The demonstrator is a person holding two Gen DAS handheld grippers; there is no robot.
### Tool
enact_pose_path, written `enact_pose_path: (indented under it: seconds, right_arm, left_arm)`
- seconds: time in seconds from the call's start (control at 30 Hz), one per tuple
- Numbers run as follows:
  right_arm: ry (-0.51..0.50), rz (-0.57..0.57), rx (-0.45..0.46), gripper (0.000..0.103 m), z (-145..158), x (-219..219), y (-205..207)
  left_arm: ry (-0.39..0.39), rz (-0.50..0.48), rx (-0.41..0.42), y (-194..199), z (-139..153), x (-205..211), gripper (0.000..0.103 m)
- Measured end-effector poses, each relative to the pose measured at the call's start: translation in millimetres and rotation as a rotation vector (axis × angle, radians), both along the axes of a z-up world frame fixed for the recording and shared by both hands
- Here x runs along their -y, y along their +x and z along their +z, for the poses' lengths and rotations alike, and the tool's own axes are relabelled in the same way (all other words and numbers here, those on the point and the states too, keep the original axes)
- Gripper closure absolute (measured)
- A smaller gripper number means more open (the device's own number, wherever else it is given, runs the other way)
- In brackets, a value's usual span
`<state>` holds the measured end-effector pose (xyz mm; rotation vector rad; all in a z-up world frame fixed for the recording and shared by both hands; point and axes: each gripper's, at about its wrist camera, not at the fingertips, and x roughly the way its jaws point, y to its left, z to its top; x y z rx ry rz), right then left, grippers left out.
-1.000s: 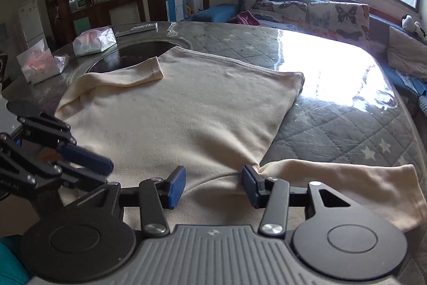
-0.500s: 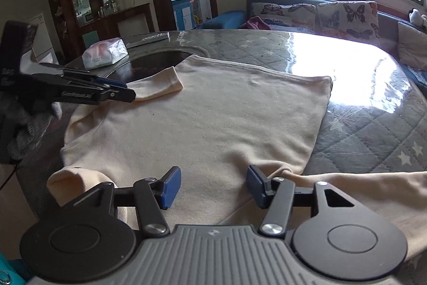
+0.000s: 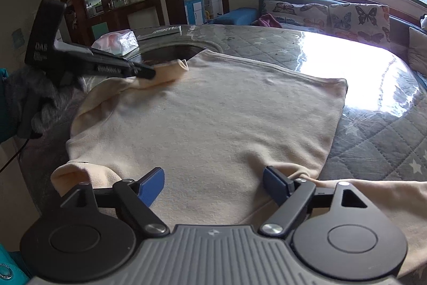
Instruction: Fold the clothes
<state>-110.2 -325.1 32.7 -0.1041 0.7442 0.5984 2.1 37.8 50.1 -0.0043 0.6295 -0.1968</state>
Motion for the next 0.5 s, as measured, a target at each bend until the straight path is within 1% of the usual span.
enact_pose_path:
  seconds: [0.13, 0.27, 0.33, 0.4, 0.47, 0.5]
  right_arm:
    - [-0.011, 0.013, 0.004, 0.012, -1, -3, 0]
    - [-0.019, 0.019, 0.007, 0.009, -2, -4, -1]
    - [-0.023, 0.021, 0.008, 0.008, -3, -4, -1]
    - [-0.032, 0.026, 0.009, 0.007, -3, -6, -1]
    - [-0.038, 0.029, 0.009, 0.006, -3, -7, -2]
    - [-0.042, 0.03, 0.009, 0.006, -3, -7, -2]
  left_arm:
    - [-0.077, 0.151, 0.053, -18, 15, -49, 0.1]
    - [-0.145, 0.272, 0.098, -48, 20, -96, 0.1]
    - [-0.151, 0.329, 0.09, -61, 16, -115, 0.1]
    - [-0.152, 0.376, 0.065, -72, 7, -131, 0.1]
    - [-0.14, 0.406, 0.039, -82, -5, -140, 0.1]
    - [-0.12, 0.42, 0.024, -86, -11, -143, 0.1]
